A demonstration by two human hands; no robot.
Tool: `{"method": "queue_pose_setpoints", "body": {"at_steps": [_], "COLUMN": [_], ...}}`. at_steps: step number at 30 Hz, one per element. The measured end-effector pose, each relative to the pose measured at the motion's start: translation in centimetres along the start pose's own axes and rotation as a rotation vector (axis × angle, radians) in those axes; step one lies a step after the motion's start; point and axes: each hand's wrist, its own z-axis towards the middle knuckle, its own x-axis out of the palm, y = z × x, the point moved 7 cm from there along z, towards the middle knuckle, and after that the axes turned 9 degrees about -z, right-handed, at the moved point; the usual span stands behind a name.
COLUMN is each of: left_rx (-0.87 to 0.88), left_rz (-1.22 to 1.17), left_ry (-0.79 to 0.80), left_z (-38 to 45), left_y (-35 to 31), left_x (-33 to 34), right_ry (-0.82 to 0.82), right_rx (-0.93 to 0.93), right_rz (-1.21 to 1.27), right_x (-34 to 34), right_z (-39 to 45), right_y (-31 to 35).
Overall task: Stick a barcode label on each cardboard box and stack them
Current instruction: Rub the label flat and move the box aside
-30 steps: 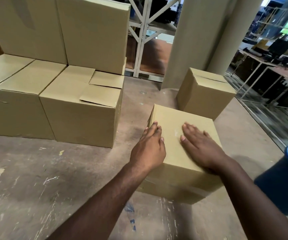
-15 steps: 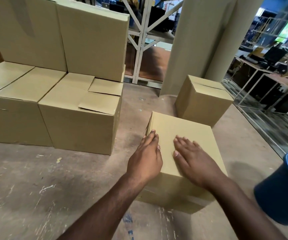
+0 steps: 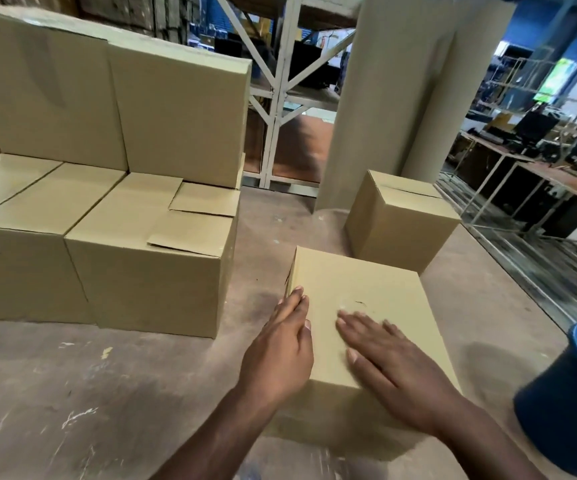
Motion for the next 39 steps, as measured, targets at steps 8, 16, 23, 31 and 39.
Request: {"method": "queue_pose_setpoints", "body": {"at_steps": [8,16,23,31,39], "left_rx": [-0.005,-0.025,-0.018,0.000,-0.024], "left_rz": [0.055,0.068,0.063,0.058,0.066], "left_ry": [-0.003,-0.020,-0.030,-0.035,-0.045], "left_z": [0.4,0.2,0.1,0.0,-0.1], "left_y": [-0.6,-0.9,-1.0,-1.2,-1.6], "left_x": [0.3,0.2,0.3,0.3,0.0], "right_ry": [-0.250,-0.401,-0.449,-0.437,-0.424], "right_rx": [0.339,0.306,0.312,0.340,0.189], "right_rz": [0.011,0.233,0.142,-0.086,0.206], "right_x": [-1.6,-3.5,-3.0,-3.7,-2.9], "right_z": [1.9,6.1,6.4,6.4,4.8], "right_y": [-8.0,-7.4,-6.6,-5.6,-5.6]}}
